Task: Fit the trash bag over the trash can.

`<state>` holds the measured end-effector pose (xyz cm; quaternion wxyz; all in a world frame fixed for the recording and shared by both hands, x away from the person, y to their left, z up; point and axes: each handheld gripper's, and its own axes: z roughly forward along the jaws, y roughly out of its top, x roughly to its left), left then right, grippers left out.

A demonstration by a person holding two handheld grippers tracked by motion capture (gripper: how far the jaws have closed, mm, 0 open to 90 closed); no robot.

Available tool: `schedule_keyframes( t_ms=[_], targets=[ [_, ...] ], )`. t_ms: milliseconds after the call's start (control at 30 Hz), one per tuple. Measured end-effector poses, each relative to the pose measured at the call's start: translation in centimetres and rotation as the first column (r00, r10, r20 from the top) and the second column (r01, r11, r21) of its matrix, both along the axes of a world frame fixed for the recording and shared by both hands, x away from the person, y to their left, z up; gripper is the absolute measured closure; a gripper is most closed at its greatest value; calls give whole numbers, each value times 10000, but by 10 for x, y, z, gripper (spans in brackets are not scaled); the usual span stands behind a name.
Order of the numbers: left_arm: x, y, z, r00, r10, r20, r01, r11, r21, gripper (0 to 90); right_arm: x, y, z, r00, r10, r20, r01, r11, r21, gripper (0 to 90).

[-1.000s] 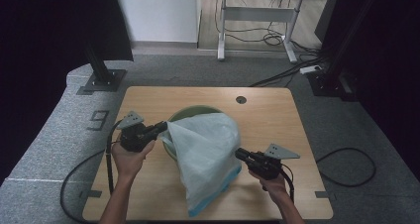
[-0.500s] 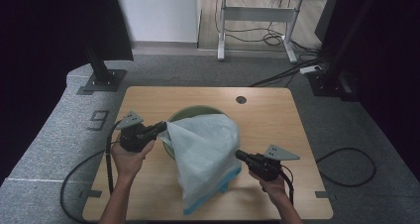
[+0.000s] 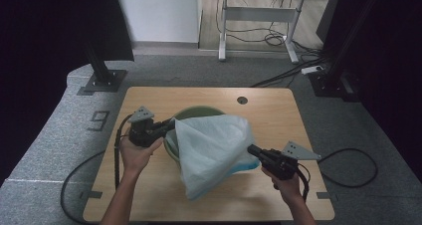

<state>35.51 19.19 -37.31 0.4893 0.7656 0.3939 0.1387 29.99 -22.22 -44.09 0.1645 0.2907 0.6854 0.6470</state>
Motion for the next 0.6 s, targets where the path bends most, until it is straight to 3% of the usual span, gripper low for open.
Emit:
schedule_keyframes(
  t_ms=[33,133,233,300,433,600],
  targets=[
    [2,-1,-1,9994,-144,-329,148,9998,123,781,0,-1,2,10000,-25,9,25,10000,-15,890],
    [3,-2,-2,9976,-475,-498,494,9980,384,669,1,-3,8,9999,-135,-36,135,9999,-30,890],
    [-3,2,1,9959,-875,-221,881,9958,254,496,3,-5,11,9994,-319,-126,317,9994,-160,890],
    [-7,4,4,9963,-862,-64,864,9957,338,423,4,-7,12,9987,-465,-228,460,9987,-219,890],
    [-17,8,12,9941,-1057,253,1055,9944,109,386,6,-10,13,9969,-653,-436,645,9977,-203,890],
    [-25,-1,19,9886,-1445,425,1450,9894,-70,373,7,-7,14,9963,-680,-519,667,9975,-249,890]
  ],
)
